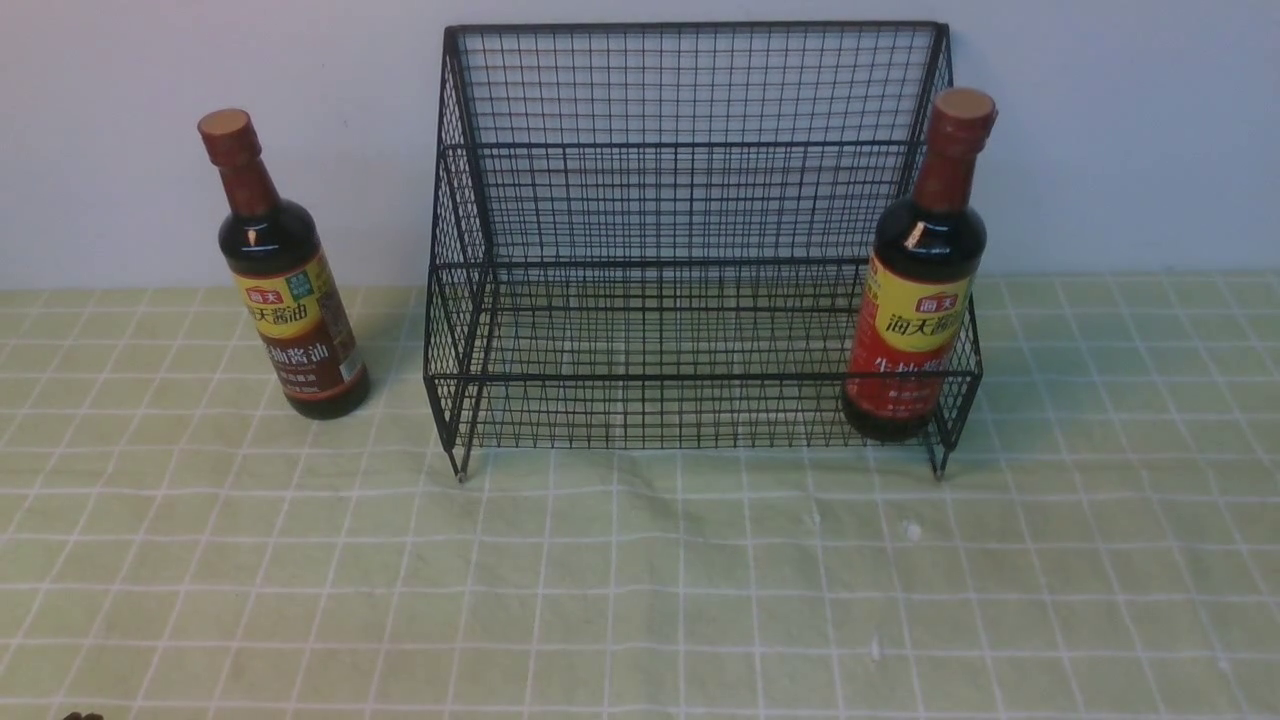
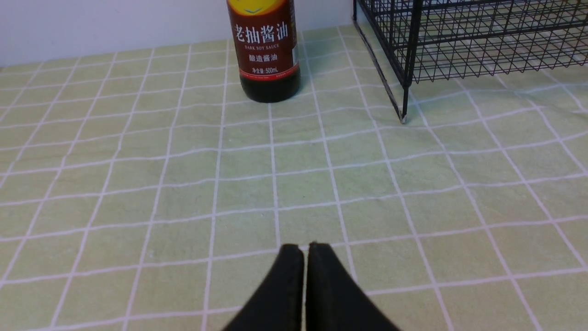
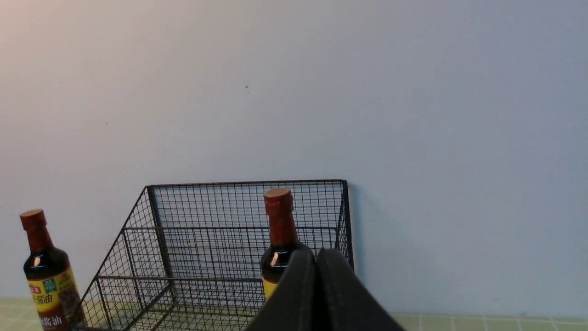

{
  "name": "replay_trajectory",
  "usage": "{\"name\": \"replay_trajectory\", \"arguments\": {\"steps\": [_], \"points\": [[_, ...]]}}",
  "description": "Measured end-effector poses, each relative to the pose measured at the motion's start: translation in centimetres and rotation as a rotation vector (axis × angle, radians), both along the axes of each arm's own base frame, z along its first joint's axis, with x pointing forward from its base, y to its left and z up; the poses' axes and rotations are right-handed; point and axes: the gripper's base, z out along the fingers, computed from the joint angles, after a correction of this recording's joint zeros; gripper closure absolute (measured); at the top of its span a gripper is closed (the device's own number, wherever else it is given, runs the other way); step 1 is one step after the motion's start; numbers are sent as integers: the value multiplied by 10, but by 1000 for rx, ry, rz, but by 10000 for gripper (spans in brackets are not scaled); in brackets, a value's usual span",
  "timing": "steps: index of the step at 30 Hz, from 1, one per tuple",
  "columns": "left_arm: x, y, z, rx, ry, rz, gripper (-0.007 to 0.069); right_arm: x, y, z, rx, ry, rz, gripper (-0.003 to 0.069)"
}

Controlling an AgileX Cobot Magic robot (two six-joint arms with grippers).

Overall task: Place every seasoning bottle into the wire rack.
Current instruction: Use the left arm to grab the condiment bottle closest to it

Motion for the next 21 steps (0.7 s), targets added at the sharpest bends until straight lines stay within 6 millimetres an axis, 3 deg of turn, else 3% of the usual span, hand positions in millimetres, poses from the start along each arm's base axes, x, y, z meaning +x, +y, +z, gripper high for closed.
{"name": "replay_trajectory", "arguments": {"steps": [5, 14, 21], "points": [[0, 0, 0, 0, 0, 0, 630, 16, 4, -24, 21, 61, 12, 672], [0, 0, 0, 0, 0, 0, 630, 23, 1, -33, -48, 49, -35, 672], [0, 0, 0, 0, 0, 0, 630, 40, 0, -70, -144, 124, -102, 672]]}}
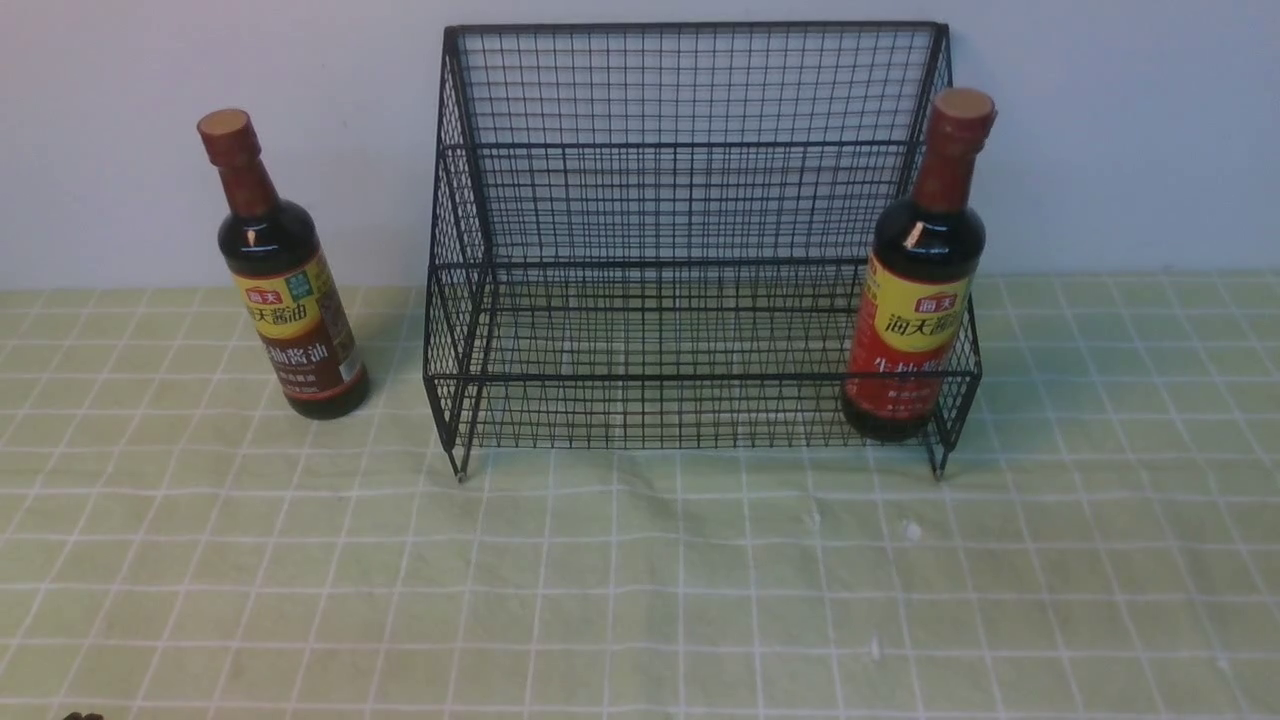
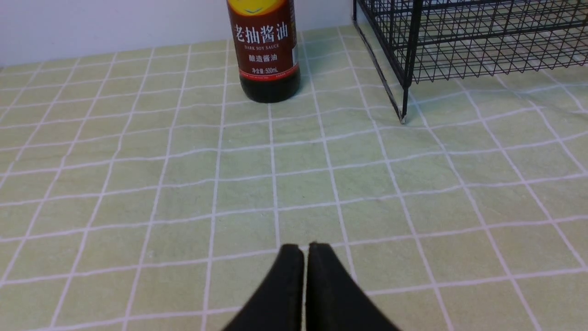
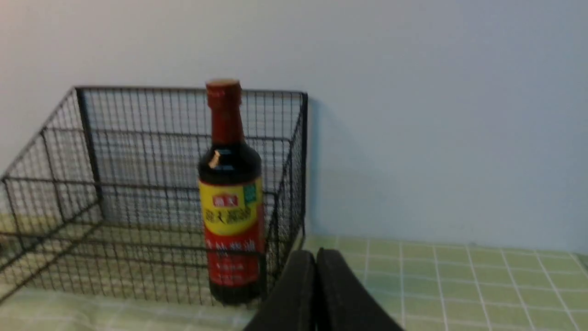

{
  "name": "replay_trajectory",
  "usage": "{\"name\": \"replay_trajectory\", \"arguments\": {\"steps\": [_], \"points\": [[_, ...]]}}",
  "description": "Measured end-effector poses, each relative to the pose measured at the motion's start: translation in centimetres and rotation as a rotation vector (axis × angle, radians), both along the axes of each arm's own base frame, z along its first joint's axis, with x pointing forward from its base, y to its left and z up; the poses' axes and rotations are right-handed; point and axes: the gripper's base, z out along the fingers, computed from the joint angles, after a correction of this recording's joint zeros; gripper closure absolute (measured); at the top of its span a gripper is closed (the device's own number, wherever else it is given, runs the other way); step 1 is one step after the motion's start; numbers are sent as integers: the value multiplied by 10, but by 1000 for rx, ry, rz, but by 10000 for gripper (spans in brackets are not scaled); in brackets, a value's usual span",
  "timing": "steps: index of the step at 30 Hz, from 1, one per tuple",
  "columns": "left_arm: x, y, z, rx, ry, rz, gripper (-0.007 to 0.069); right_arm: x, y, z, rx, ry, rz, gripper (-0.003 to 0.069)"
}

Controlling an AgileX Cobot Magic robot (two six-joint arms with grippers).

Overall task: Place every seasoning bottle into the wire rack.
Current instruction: Use the left arm to grab the condiment bottle closest to it

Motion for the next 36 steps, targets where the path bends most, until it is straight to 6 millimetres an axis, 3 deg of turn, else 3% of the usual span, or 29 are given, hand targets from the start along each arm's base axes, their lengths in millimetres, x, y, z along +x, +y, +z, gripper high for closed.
{"name": "replay_trajectory", "arguments": {"steps": [6, 8, 36], "points": [[0, 0, 0, 0, 0, 0, 630, 18, -6, -81, 0, 232, -175, 673], [0, 0, 0, 0, 0, 0, 630, 19, -6, -90, 14, 249, -191, 673], [0, 0, 0, 0, 1, 0, 630, 21, -7, -87, 26, 193, -197, 673]]}}
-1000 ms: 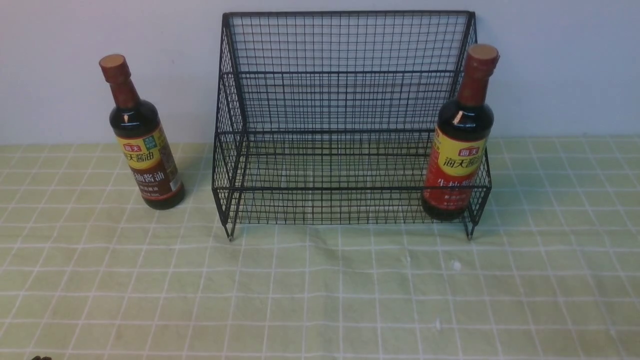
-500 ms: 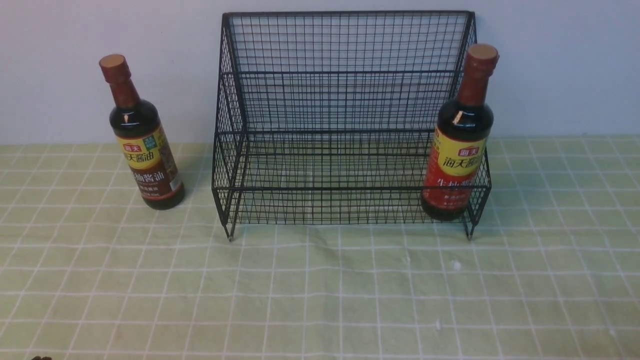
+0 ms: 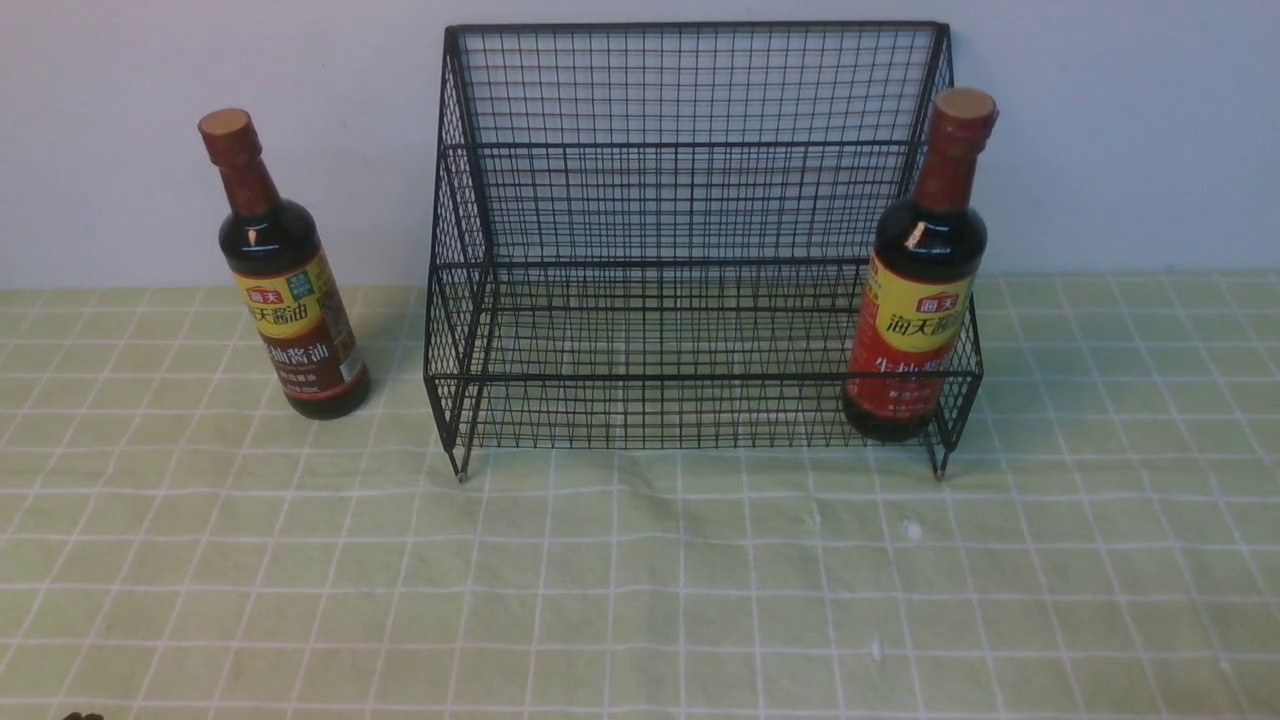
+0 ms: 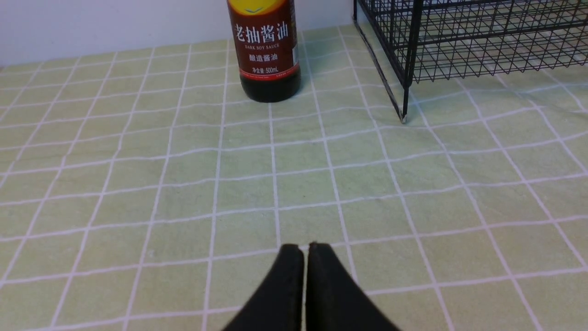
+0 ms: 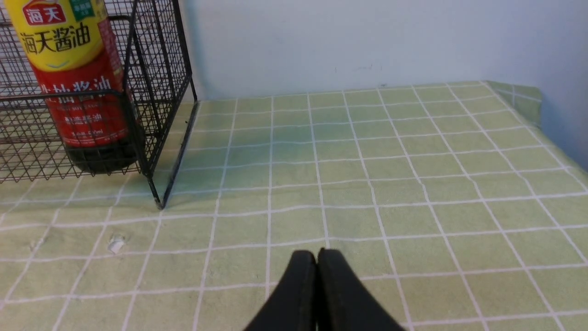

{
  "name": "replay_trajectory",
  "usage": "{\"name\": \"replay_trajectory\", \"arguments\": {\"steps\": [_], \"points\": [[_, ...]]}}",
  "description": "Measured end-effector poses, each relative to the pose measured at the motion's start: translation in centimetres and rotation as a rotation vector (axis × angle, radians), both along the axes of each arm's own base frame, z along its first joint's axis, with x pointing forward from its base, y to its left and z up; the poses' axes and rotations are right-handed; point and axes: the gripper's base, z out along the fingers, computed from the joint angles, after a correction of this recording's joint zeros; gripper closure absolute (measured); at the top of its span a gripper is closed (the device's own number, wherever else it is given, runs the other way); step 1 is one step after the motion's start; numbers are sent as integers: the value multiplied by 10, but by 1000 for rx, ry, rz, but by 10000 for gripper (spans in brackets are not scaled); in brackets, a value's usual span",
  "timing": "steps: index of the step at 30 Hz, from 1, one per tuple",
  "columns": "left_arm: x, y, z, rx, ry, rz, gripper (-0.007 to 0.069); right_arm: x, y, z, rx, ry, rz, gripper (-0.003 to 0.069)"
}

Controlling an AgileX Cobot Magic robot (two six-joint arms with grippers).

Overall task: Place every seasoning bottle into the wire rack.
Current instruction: Use the left arm to grab the condiment bottle closest to it

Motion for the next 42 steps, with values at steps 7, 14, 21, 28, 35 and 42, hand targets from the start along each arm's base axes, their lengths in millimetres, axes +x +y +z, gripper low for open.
{"name": "replay_trajectory", "arguments": {"steps": [7, 14, 21, 28, 35, 42], "points": [[0, 0, 0, 0, 0, 0, 630, 0, 0, 0, 0, 0, 0, 673], [0, 0, 0, 6, 0, 0, 630, 0, 0, 0, 0, 0, 0, 673], [3, -2, 12, -226, -124, 31, 630, 0, 0, 0, -1, 0, 0, 673], [4, 2, 31, -528, -309, 91, 630, 0, 0, 0, -1, 0, 0, 673], [-3, 18, 66, -545, -692, 179, 630, 0, 0, 0, -1, 0, 0, 673], [25, 8, 122, -242, -627, 96, 613, 0, 0, 0, -1, 0, 0, 673]]}}
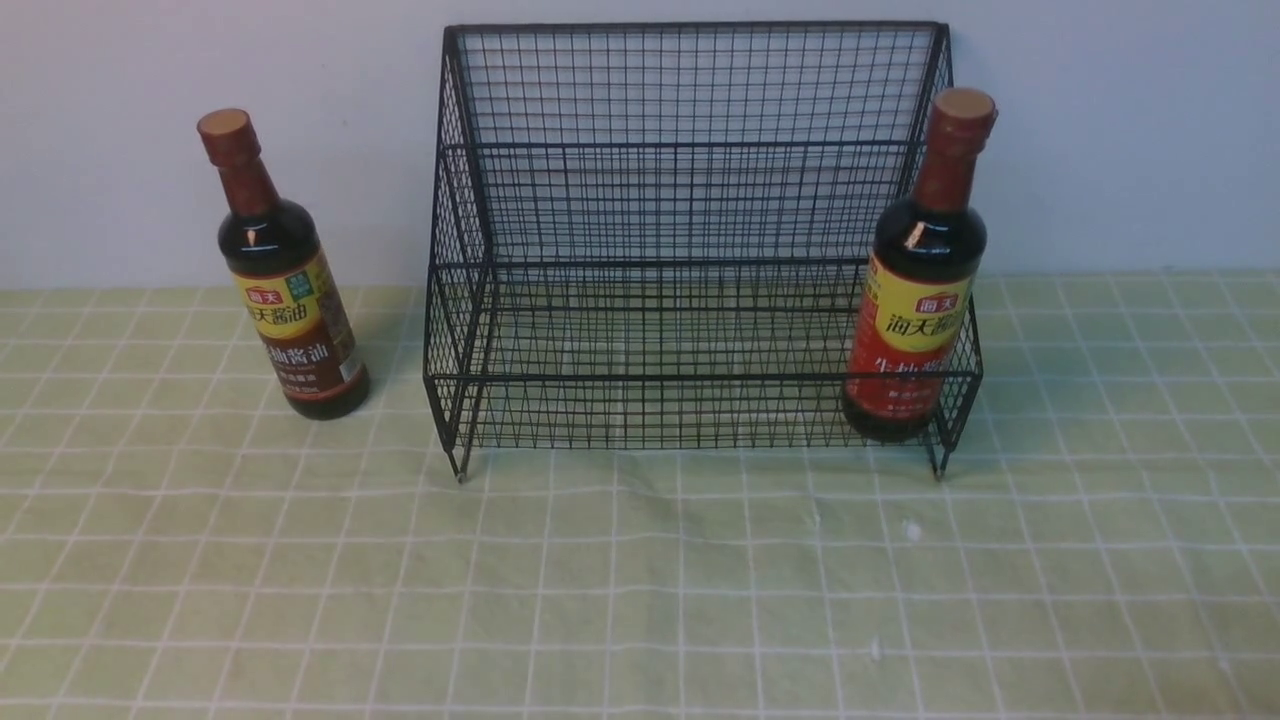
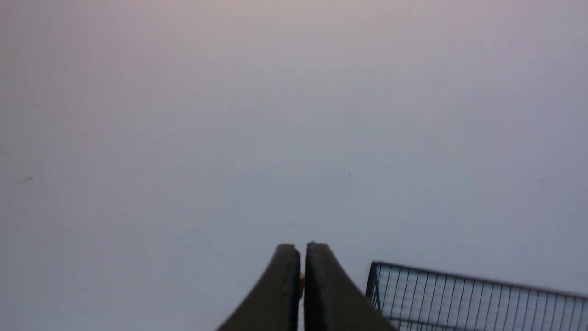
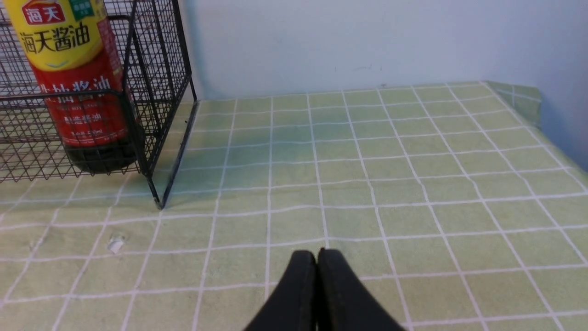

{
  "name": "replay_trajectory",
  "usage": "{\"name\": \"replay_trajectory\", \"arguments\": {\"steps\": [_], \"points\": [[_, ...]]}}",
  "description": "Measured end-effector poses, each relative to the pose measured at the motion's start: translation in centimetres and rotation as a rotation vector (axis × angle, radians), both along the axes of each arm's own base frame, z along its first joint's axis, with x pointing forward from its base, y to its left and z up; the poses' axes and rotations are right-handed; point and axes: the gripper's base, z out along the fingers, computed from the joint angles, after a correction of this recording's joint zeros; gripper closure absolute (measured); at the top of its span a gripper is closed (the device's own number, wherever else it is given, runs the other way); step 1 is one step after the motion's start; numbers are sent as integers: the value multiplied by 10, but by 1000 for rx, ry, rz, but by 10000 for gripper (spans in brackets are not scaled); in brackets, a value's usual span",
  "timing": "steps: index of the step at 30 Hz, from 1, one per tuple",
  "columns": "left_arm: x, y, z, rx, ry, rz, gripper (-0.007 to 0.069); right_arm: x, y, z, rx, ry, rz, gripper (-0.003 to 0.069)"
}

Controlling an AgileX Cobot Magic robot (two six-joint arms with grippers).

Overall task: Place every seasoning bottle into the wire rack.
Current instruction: Use the left arm to grab the condiment bottle closest to it

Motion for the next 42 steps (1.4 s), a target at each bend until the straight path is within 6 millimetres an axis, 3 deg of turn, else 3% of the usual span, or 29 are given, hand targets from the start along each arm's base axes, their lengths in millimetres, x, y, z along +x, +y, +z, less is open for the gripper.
{"name": "replay_trajectory", "arguments": {"steps": [5, 11, 12, 15, 19, 21, 25, 31, 39, 42], "points": [[44, -4, 15, 74, 155, -8, 536, 0, 0, 0, 0, 0, 0, 673], [121, -8, 28, 105, 325, -18, 287, 0, 0, 0, 5, 0, -1, 673], [121, -8, 30, 104, 318, -18, 279, 0, 0, 0, 5, 0, -1, 673], [160, -10, 28, 109, 382, -21, 150, 0, 0, 0, 6, 0, -1, 673], [201, -12, 21, 111, 433, -22, 62, 0, 0, 0, 6, 0, -1, 673], [211, -12, 20, 111, 433, -21, 53, 0, 0, 0, 6, 0, -1, 673], [252, -13, 2, 115, 439, -14, 50, 0, 0, 0, 6, 0, -1, 673], [289, -14, -19, 125, 414, -2, 50, 0, 0, 0, 6, -1, -1, 673], [316, -13, -55, 99, 411, 26, 51, 0, 0, 0, 6, -1, -1, 673], [320, -12, -65, 92, 398, 38, 89, 0, 0, 0, 6, -1, -1, 673]]}}
